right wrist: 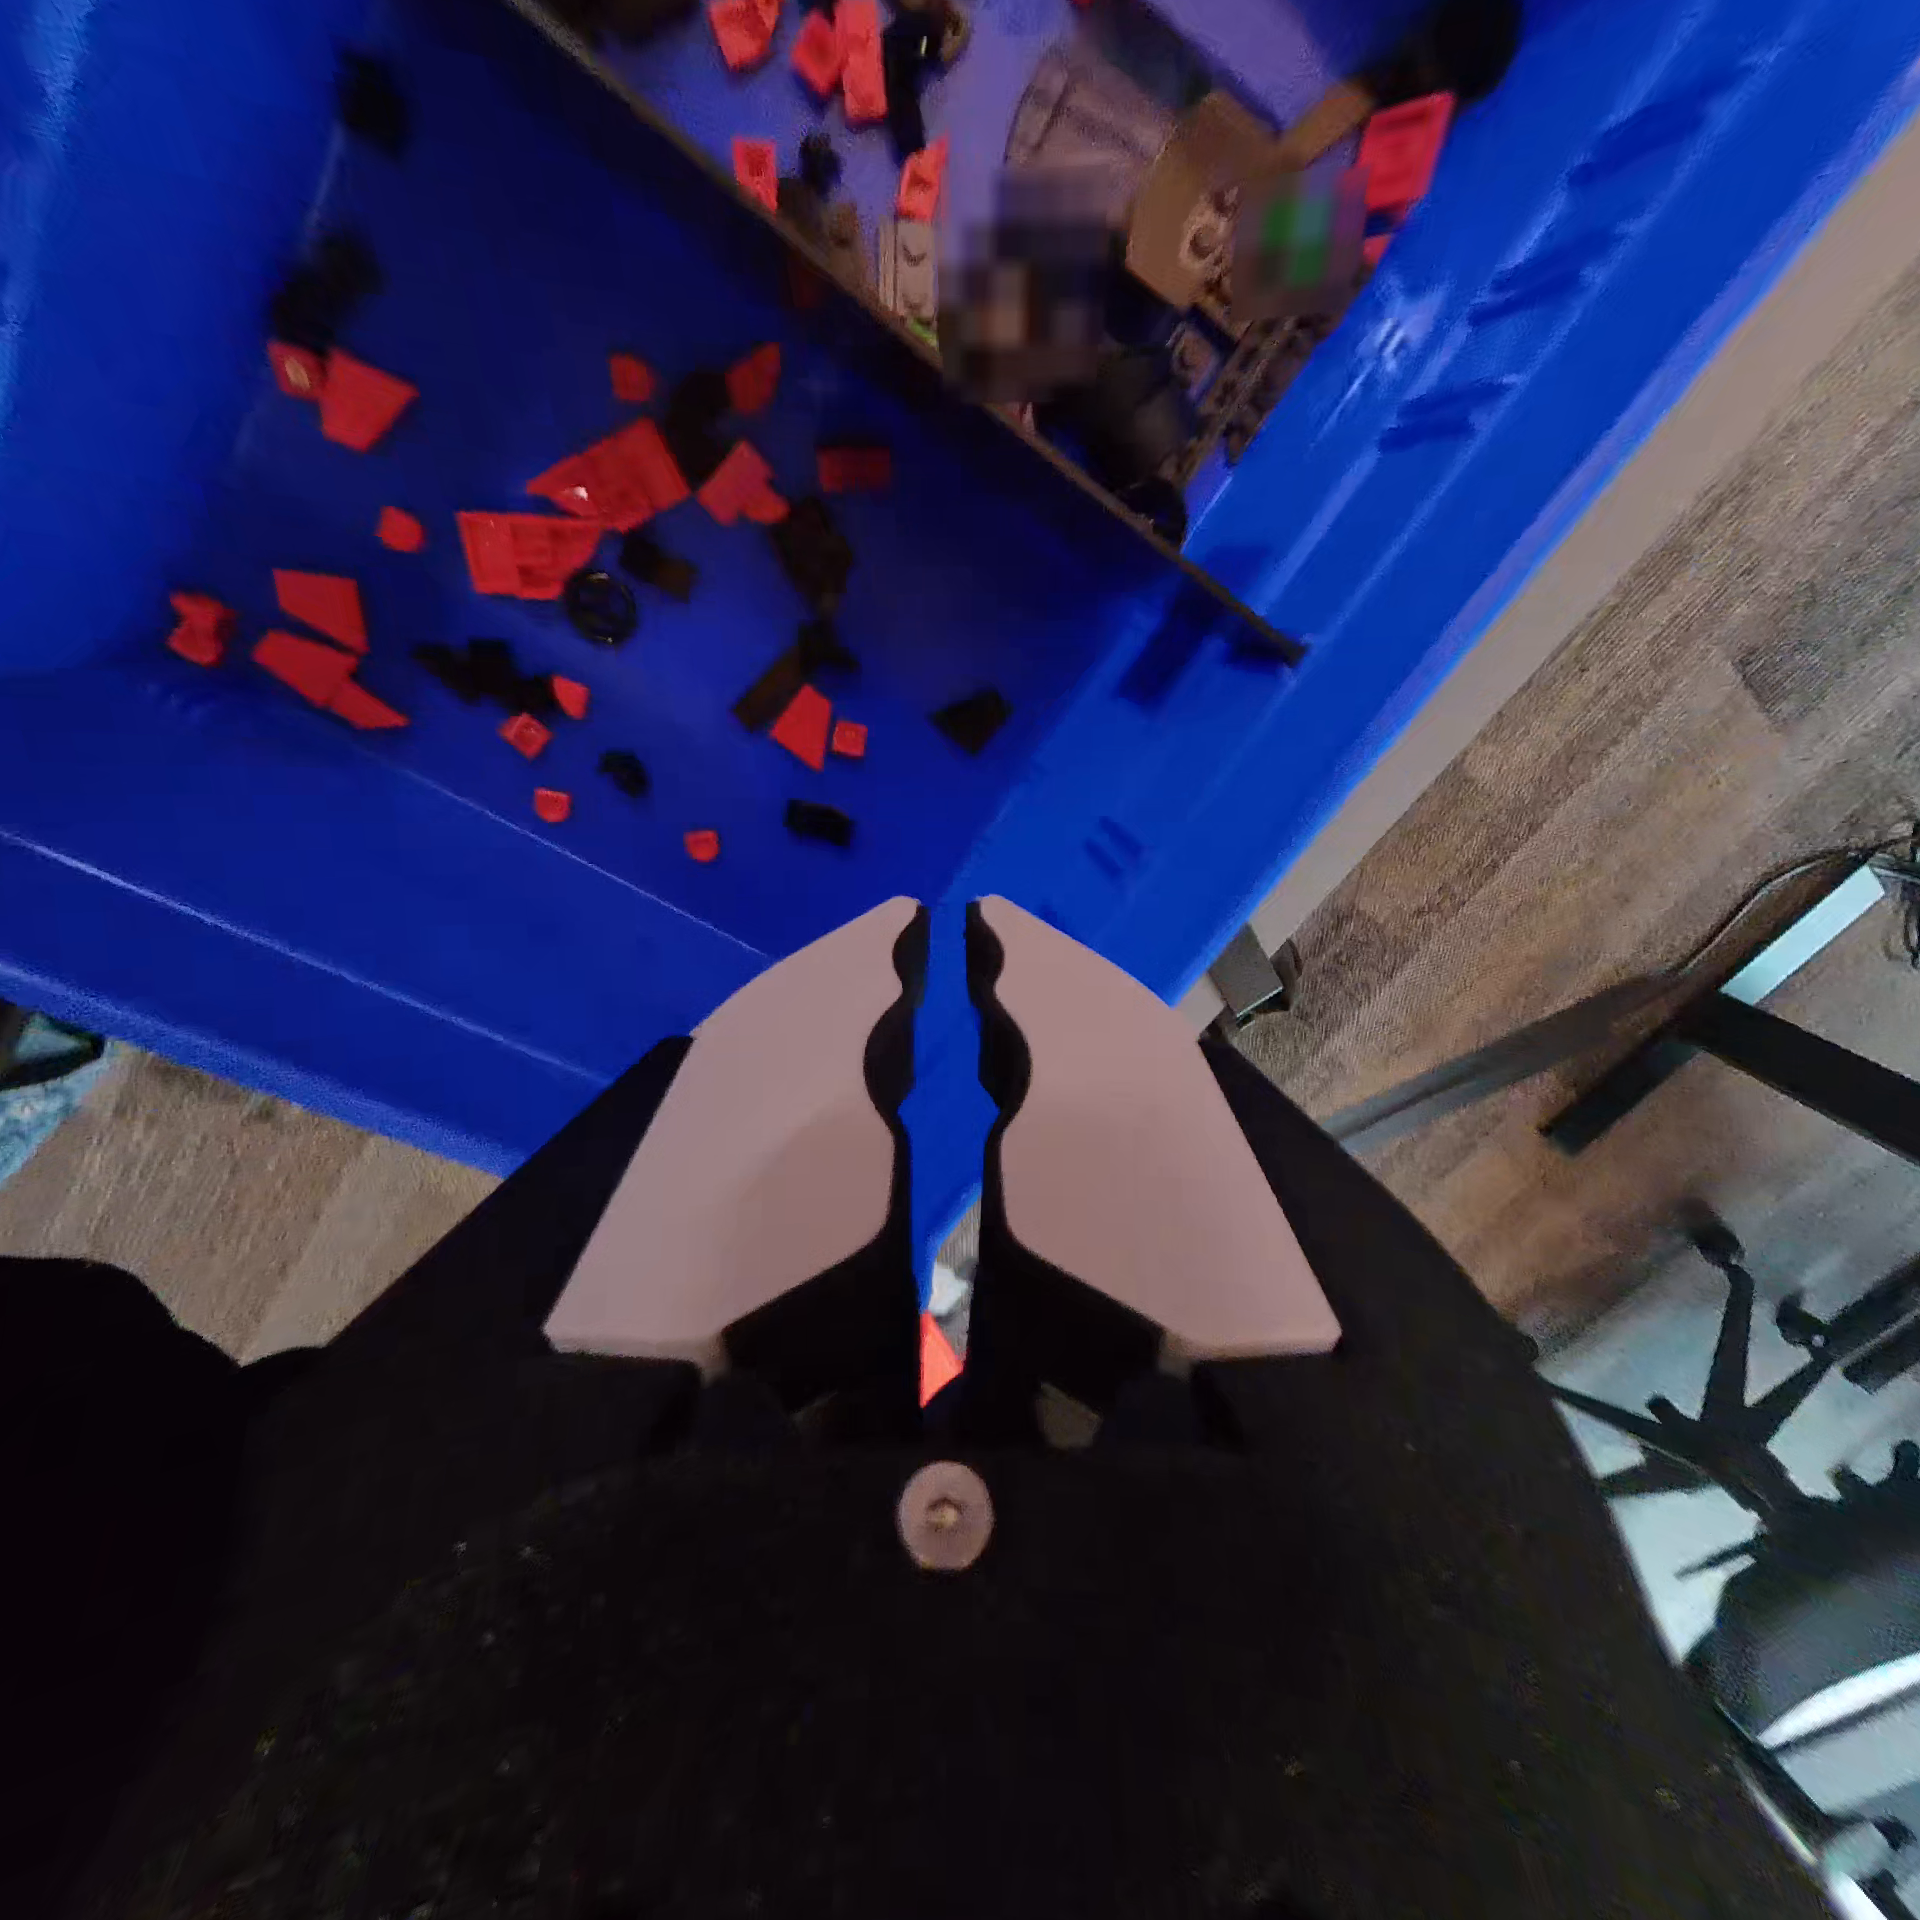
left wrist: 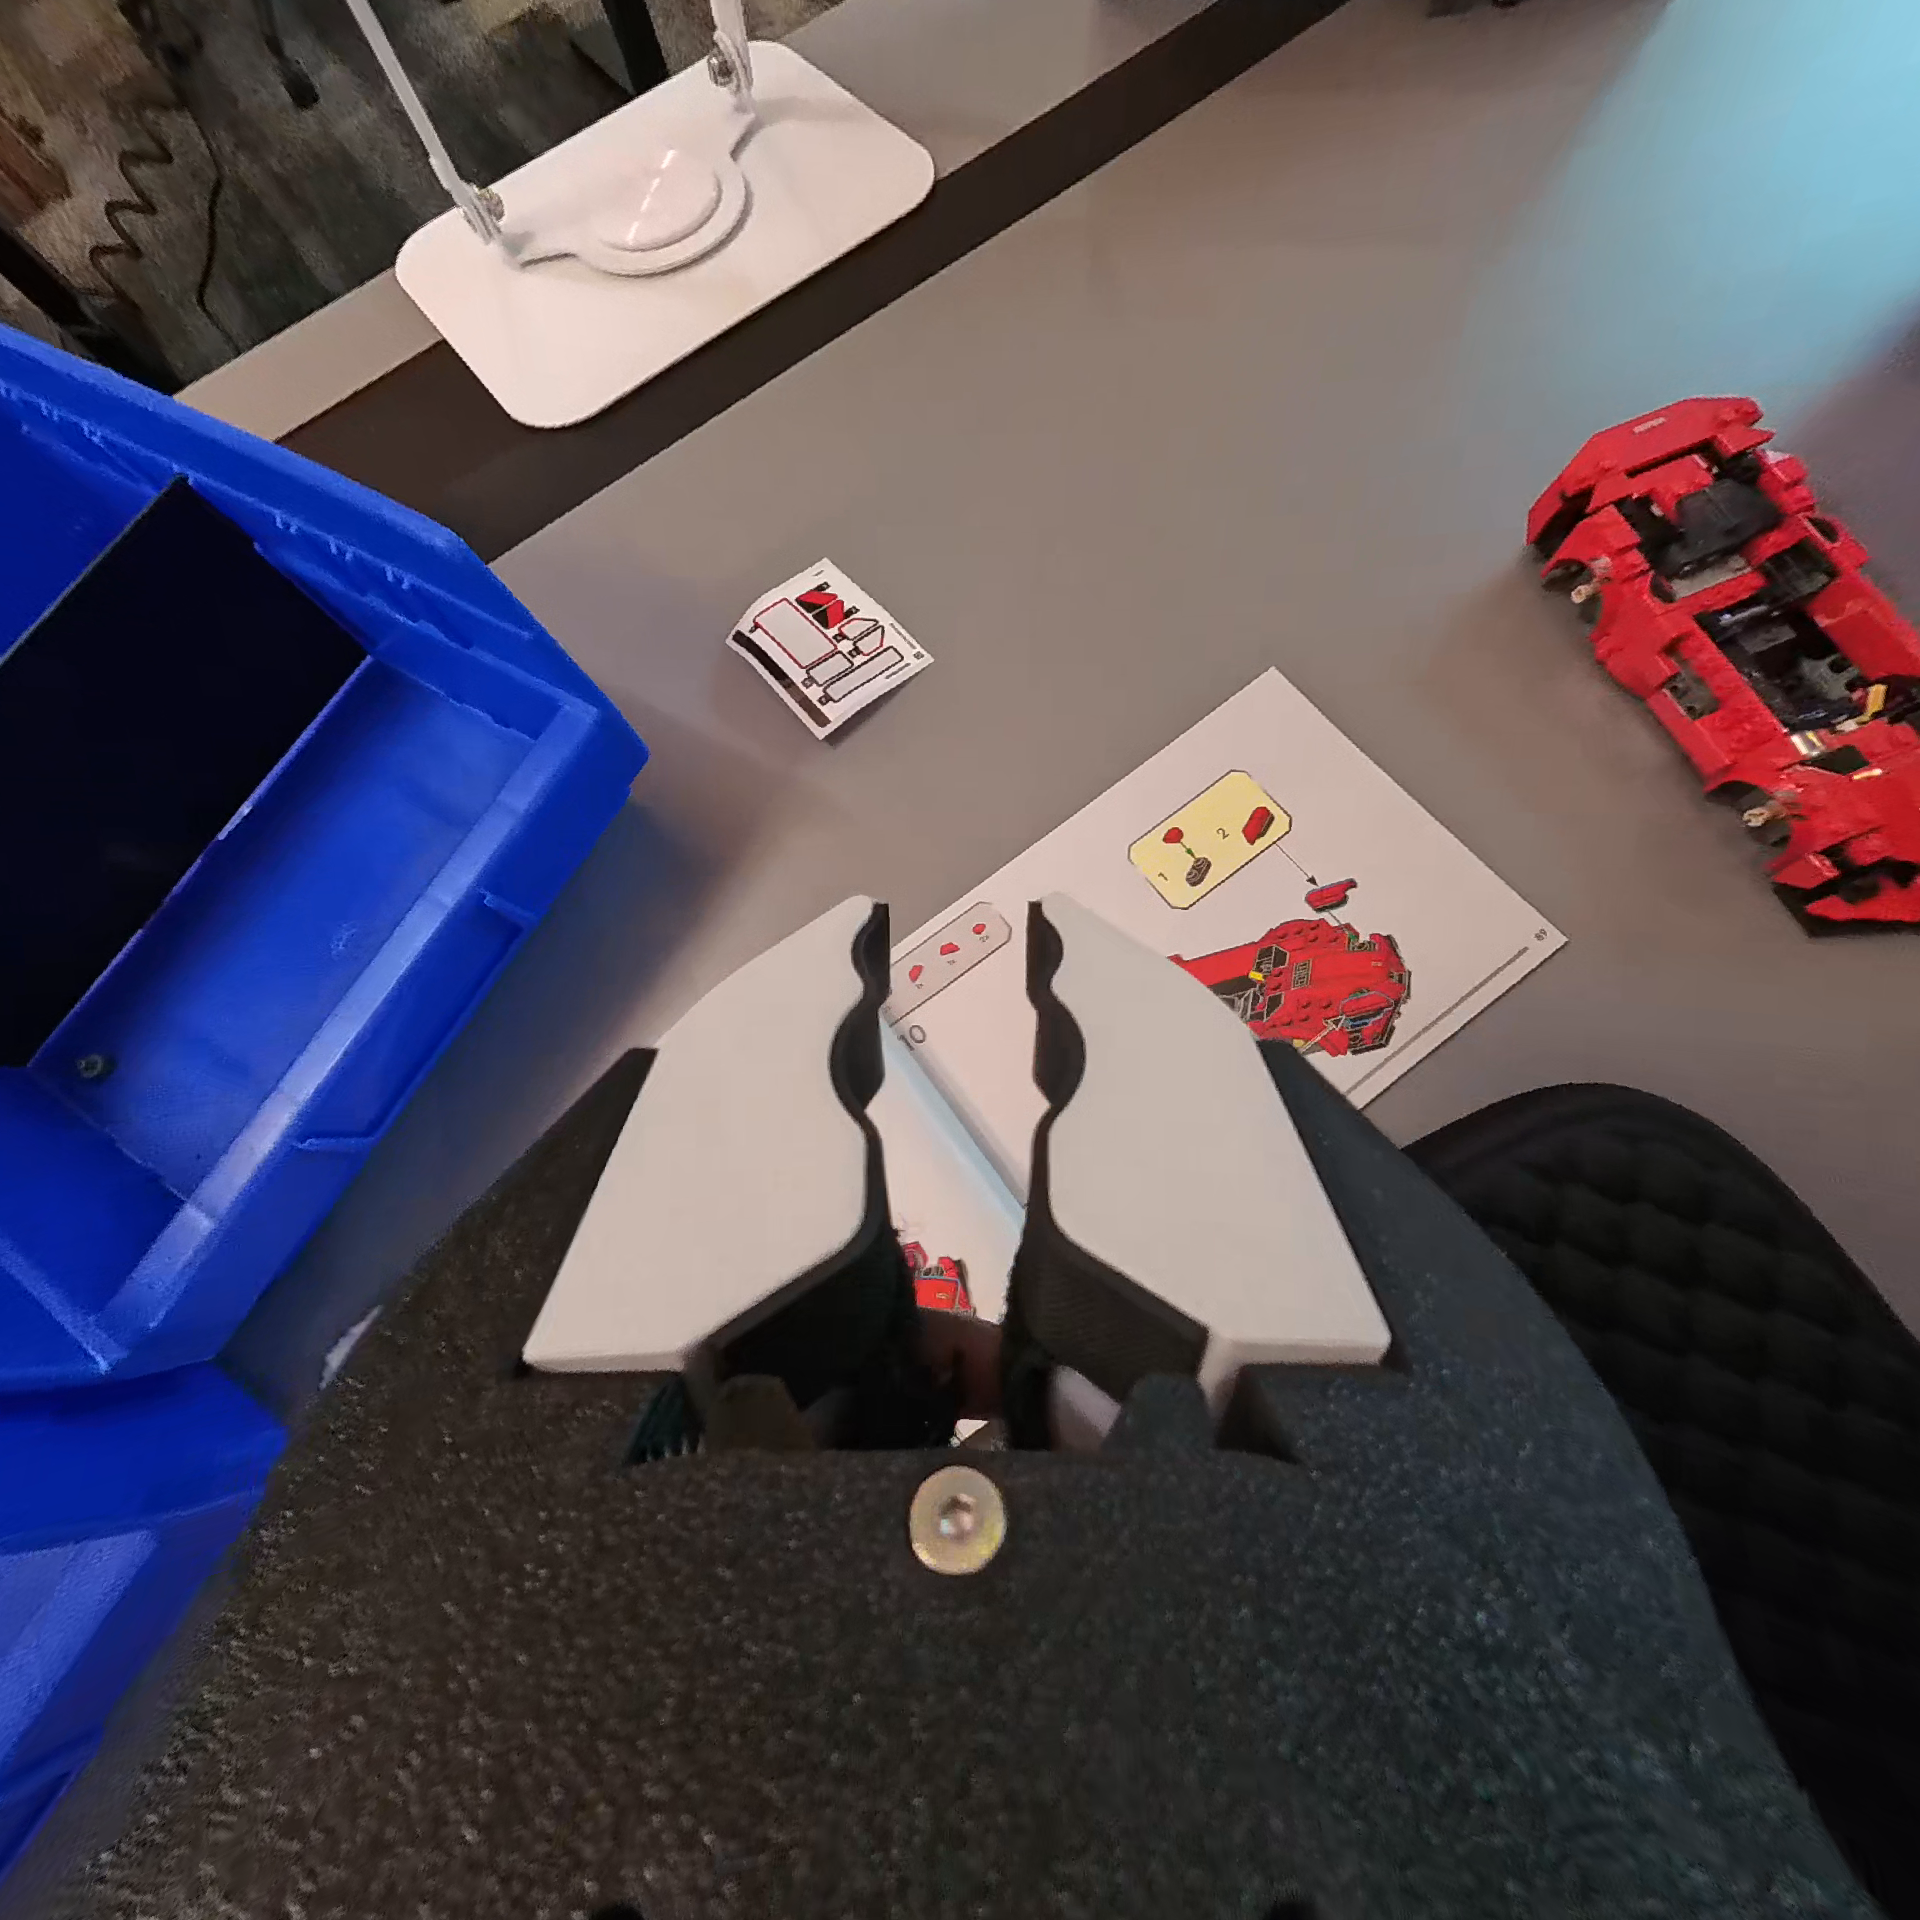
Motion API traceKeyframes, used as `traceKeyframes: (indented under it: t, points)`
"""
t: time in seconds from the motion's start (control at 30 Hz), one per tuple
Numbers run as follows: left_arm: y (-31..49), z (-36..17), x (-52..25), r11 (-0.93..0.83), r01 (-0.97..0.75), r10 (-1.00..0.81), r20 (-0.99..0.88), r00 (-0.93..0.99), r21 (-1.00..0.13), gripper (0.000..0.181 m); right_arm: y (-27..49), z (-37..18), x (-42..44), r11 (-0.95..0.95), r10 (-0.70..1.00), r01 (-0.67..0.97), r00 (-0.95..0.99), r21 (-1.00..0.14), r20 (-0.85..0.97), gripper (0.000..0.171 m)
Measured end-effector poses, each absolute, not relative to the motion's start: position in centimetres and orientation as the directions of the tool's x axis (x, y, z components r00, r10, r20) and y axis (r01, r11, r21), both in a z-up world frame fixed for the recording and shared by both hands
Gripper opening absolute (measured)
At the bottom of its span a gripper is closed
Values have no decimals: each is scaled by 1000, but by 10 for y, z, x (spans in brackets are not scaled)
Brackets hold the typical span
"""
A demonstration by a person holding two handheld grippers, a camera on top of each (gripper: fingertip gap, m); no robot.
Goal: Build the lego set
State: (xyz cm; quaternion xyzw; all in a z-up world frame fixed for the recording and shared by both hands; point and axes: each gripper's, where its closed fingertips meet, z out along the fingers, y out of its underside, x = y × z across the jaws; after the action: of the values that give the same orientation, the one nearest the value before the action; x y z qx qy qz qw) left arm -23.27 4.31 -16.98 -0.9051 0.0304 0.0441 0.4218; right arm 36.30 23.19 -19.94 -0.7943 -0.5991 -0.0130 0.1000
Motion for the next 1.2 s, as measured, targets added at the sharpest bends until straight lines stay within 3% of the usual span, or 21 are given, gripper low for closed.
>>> traceKeyframes:
  t: [0.27,0.37,0.57,0.7,0.93,1.03,1.2]
  points:
    - [44,-177,-239,-674,-70,-18,-79,997,-735,25,206,-213,324,-199,972,923,230,-329,58,12]
    - [46,-172,-241,-668,-67,-10,-82,997,-741,25,193,-227,307,-150,985,927,169,-343,25,18]
    - [44,-172,-238,-672,-79,-9,-98,995,-736,25,187,-238,285,-34,999,928,28,-372,-22,27]
    - [38,-172,-239,-669,-71,10,-104,995,-740,25,161,-248,248,117,976,863,-191,-492,-104,23]
    - [32,-171,-239,-662,-71,17,-109,994,-746,26,148,-270,228,337,915,854,-396,-398,-76,18]
    - [32,-173,-240,-663,-68,18,-107,994,-746,26,147,-280,232,329,911,875,-393,-355,-123,19]
    - [32,-176,-242,-658,-60,18,-96,995,-750,26,149,-282,229,307,917,870,-378,-385,-124,18]
